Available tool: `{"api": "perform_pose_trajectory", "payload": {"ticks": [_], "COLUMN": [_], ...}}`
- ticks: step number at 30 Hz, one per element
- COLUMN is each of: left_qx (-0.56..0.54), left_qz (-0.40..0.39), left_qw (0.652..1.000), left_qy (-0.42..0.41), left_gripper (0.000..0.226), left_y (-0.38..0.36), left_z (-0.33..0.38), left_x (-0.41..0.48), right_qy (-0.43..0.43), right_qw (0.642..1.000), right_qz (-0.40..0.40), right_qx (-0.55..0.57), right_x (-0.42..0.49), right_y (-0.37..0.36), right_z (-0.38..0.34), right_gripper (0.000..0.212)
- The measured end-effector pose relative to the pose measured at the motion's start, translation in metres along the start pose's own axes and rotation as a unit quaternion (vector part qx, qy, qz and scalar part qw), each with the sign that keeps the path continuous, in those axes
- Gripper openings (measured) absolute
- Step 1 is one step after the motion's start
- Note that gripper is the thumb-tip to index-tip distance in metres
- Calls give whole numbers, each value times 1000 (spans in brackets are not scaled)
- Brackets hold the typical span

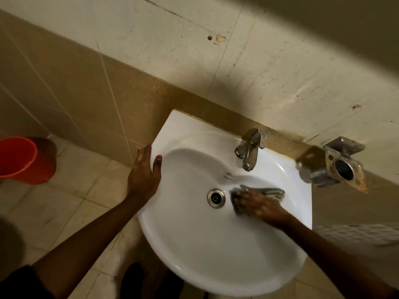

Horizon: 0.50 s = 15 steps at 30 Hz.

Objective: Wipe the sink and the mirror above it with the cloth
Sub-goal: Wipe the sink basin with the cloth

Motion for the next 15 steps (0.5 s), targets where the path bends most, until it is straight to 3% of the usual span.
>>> {"api": "perform_pose_trajectory", "payload": {"ticks": [1, 3, 5, 7, 8, 10, 12, 15], "left_qx": [6, 10, 9, 12, 12, 15, 17, 11], "left_qz": [1, 6, 10, 10, 9, 9, 3, 8], "left_qw": [1000, 1000, 1000, 999, 999, 1000, 1000, 1000], "left_qy": [-3, -7, -16, -28, -29, -24, -12, -10], "left_gripper": [57, 57, 59, 64, 63, 59, 57, 58], "left_y": [0, 1, 2, 2, 2, 1, 0, 2], "left_z": [1, 0, 0, -1, -3, -4, -5, -2], "left_x": [0, 1, 1, 1, 1, 2, 1, 0], "right_qy": [63, 163, 184, 151, 131, 96, 89, -64], "right_qw": [994, 969, 948, 939, 929, 934, 964, 987], "right_qz": [43, 54, 31, -86, -106, -115, -74, -63], "right_qx": [-77, -175, -256, -295, -328, -326, -239, -131], "right_x": [24, 72, 114, 124, 118, 88, 48, -7], "right_y": [14, 21, 12, -9, -13, -14, -23, -38], "right_z": [-8, -25, -31, -24, -18, -5, 12, 40], "right_gripper": [38, 32, 24, 25, 30, 34, 38, 69]}}
Point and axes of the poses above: each hand's wrist, its own x-axis towards the middle knuckle, its own y-axis out of the back of the hand, z = x × y, the point moved 8 cm from there along x, towards the middle knuckle, and after that the axes turned 4 degrees about -z, right-handed, at the moved point
